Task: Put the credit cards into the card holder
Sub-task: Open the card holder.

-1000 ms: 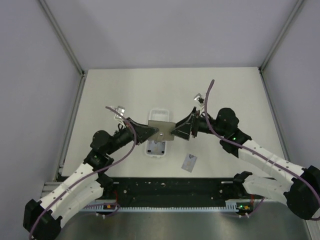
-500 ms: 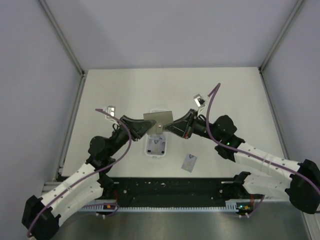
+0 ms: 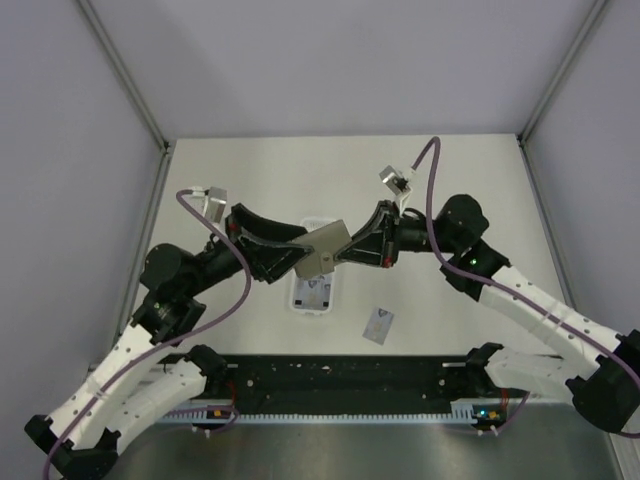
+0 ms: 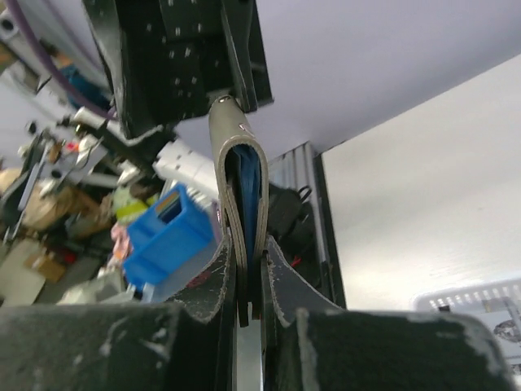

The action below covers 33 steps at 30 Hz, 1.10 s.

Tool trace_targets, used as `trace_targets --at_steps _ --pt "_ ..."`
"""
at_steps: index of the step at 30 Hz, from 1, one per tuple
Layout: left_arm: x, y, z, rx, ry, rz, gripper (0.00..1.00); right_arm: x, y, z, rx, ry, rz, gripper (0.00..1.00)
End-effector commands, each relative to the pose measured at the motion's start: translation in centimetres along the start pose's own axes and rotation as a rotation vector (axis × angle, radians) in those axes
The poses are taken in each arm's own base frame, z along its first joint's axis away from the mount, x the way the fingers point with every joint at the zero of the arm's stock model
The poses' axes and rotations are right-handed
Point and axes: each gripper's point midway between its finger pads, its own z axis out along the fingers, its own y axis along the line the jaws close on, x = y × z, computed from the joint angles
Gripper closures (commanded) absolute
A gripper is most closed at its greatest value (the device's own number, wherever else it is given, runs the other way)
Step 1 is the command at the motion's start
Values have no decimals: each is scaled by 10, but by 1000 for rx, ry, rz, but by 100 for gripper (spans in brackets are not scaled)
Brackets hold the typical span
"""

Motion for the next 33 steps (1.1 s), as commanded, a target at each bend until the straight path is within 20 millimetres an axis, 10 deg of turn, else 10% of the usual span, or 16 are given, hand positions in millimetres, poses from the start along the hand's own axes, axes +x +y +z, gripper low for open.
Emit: trace_targets --at_steps 1,10,27,30,33 --pt "18 -28 -10 132 219 166 40 24 29 -13 -157 214 -31 100" --pt "51 -45 -29 279 426 136 45 27 37 -22 -181 271 -63 100" --pt "73 -8 -23 143 546 105 36 37 44 -30 -221 314 -61 100" --pt "77 -10 -22 176 560 85 49 37 44 -30 -222 316 -63 100" --pt "81 -12 -24 198 576 72 86 36 42 -30 -213 312 -75 100"
